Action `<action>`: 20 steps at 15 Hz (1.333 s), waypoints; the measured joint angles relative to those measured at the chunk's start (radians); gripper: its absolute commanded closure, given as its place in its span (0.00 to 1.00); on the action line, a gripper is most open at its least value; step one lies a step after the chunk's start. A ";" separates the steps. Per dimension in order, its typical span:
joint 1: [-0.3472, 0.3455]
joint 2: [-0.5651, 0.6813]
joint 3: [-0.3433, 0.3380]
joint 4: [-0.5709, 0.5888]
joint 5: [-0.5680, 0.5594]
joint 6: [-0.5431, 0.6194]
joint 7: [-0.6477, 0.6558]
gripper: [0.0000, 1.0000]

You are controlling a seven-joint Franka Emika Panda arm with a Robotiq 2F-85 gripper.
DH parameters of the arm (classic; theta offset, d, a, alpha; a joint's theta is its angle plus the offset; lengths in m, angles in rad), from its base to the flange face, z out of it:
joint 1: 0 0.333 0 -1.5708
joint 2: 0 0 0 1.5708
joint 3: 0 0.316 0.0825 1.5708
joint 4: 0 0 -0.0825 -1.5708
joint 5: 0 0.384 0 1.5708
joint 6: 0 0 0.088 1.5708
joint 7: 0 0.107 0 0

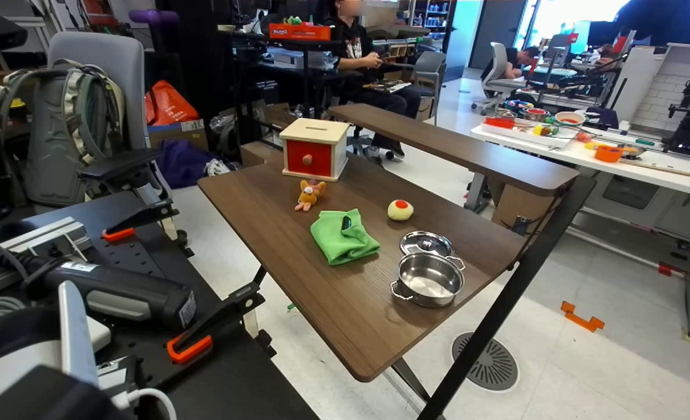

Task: Pull out the drawer on the table

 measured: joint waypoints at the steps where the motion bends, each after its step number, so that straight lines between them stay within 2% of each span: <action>1: 0.008 0.044 0.009 -0.004 -0.030 0.050 0.000 0.00; 6: 0.040 0.226 0.018 -0.027 -0.181 0.305 -0.010 0.00; 10: 0.047 0.346 0.016 -0.014 -0.231 0.441 -0.056 0.00; 14: 0.062 0.468 0.016 0.059 -0.231 0.463 -0.137 0.00; 20: 0.080 0.645 0.020 0.235 -0.226 0.471 -0.259 0.00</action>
